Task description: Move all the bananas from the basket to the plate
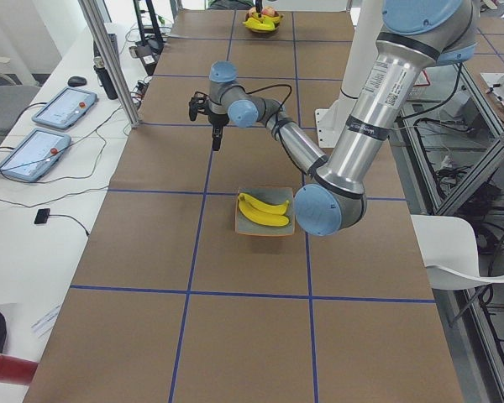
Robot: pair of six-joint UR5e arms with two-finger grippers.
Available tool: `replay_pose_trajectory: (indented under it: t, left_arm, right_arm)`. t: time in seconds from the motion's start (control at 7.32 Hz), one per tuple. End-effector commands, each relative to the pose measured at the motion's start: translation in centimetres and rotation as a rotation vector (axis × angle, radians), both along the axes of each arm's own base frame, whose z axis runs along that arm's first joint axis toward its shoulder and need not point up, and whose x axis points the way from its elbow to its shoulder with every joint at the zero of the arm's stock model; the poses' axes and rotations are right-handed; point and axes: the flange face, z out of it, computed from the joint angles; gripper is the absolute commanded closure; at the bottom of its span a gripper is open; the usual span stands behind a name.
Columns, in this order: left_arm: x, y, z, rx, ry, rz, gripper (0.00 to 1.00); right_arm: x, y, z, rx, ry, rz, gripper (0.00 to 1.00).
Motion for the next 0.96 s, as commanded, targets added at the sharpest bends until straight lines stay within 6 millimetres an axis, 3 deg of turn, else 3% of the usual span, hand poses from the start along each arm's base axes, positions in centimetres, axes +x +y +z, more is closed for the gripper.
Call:
replay_pose_trajectory:
  t: [0.0,0.14,0.82]
  left_arm:
    - [0.2,0.2,-0.1,0.001,0.001,0.005,0.00]
    - [0.5,0.4,-0.1,0.001,0.002,0.010,0.00]
    - [1.1,0.7,0.0,-0.003,0.000,0.018,0.00]
  right_arm:
    - [-0.3,0.0,0.4,-0.006,0.005,-0.011,0.02]
    - [-0.7,0.0,1.4,-0.025,0.003,-0.021,0.02]
    - [-1.2,-0.1,2.0,-0.040,0.004,-0.028,0.02]
